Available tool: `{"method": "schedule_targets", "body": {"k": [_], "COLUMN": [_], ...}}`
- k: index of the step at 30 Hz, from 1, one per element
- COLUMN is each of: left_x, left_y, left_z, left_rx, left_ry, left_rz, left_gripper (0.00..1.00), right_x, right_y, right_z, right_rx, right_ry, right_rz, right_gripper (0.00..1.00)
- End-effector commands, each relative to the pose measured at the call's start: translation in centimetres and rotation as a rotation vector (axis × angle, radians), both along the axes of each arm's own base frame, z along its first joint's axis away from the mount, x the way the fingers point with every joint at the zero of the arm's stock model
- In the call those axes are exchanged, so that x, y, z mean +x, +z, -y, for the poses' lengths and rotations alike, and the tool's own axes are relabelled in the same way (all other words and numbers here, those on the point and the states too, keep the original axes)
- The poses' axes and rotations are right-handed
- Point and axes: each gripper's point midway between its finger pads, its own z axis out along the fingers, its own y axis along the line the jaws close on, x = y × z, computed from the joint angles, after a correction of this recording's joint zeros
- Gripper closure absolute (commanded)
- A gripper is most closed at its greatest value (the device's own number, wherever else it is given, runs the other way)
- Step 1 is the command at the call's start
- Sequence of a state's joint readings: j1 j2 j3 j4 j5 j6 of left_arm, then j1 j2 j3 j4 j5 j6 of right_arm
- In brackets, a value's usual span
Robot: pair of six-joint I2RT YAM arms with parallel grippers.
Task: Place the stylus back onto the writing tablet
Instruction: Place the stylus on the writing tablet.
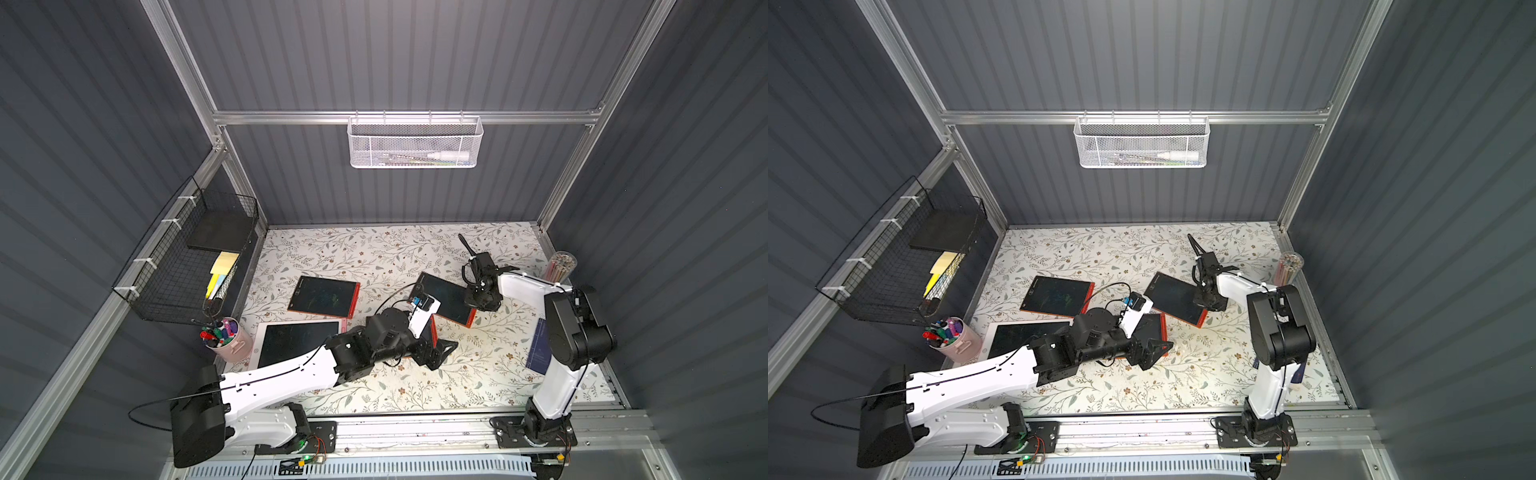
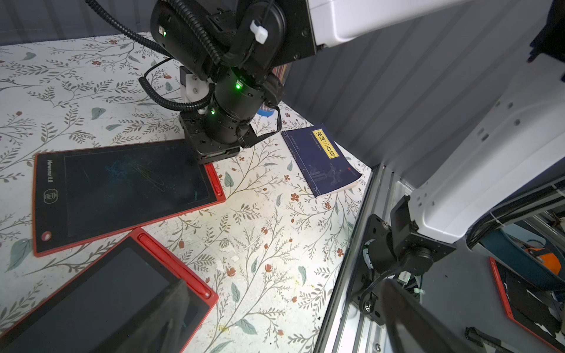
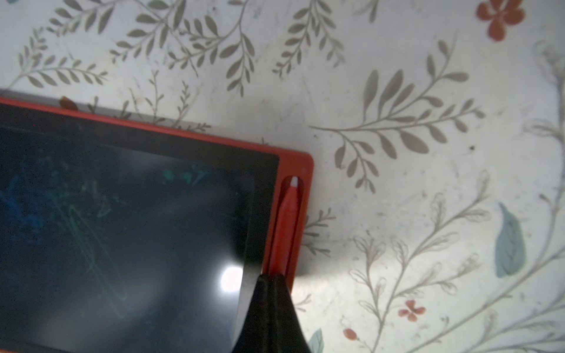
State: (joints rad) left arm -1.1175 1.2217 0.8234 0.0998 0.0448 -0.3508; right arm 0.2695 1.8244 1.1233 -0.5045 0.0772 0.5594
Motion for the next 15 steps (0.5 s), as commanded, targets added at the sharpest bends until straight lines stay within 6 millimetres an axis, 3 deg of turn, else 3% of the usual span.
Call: {"method": "schedule_targets", "body": {"k": [1, 15], "left_x": [0.2, 0.0], "left_y": [0.7, 0.6], "left_z": [-0.2, -0.5], "left_rx": [-0.020, -0.025], "left_ry": [0.010, 0.008], "left_rz": [0.013, 0.009], "left_gripper": [0.01, 0.01], "right_x": [-1.9, -2.5], "right_y": [-1.8, -2.6], "right_z": [-0.5, -1.7], "right_rx": [0.030, 0.159], "right_ry": [-0.036, -0.103], "right_rz": [-0.063, 0.018], "right_gripper": [1.00, 1.00]}}
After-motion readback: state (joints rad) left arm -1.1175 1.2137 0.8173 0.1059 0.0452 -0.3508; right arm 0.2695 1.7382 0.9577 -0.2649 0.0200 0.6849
